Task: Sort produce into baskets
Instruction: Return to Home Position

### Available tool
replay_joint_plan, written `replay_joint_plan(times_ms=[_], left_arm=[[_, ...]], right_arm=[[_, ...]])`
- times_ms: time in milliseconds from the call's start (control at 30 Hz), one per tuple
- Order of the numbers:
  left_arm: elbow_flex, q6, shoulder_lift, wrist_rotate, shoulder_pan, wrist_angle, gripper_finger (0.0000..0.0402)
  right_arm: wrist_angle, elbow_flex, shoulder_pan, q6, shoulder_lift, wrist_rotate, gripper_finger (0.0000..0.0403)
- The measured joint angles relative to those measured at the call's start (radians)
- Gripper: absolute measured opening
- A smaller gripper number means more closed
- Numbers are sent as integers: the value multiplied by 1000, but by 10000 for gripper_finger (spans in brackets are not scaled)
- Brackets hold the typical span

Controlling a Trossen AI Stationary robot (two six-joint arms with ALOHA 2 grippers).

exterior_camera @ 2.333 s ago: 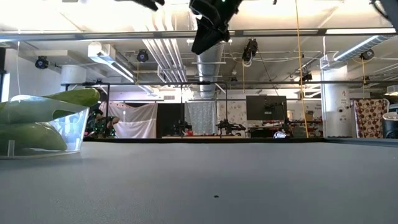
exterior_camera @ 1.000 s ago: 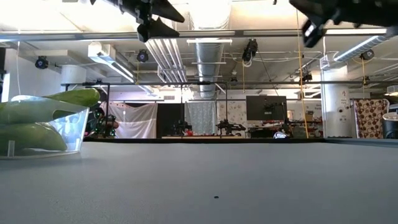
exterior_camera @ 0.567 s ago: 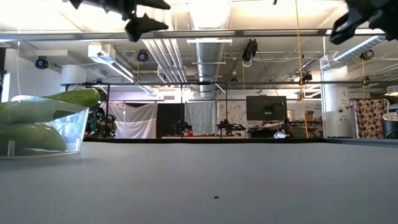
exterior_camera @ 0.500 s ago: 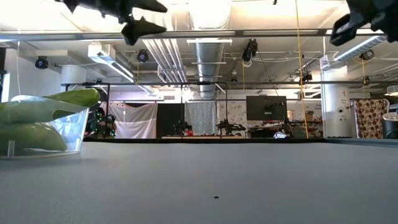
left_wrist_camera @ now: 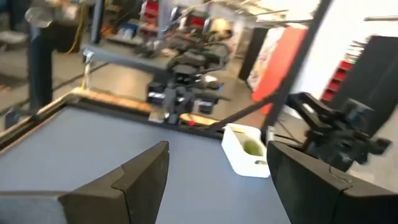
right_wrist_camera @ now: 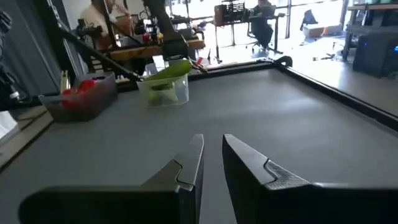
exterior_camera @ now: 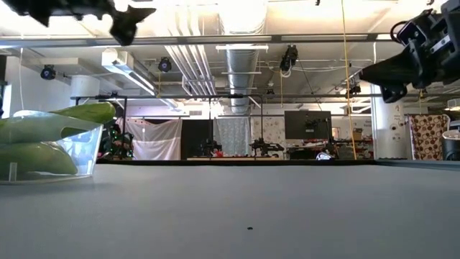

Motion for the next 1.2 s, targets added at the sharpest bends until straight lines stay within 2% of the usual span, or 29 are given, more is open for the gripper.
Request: replay_joint_plan(times_ms=[467,600,700,900,1200], left_arm=[[-354,94,-416,38,-43,-2,253],[-456,72,-552,-41,-43,-8,253],[-509,50,-663,-51,-44,-11,253],[-534,61,-664,-38,-58,12,253],[-554,88,-669,-146,-92,-2,253]], right_arm=[[-3,22,0,-11,99,-6,52],[0,22,0,-11,102,-6,52],[0,22,0,-11,103,-6,52],[-7,22,0,-11,104,-7,52],[-10,22,0,-11,117,-7,52]])
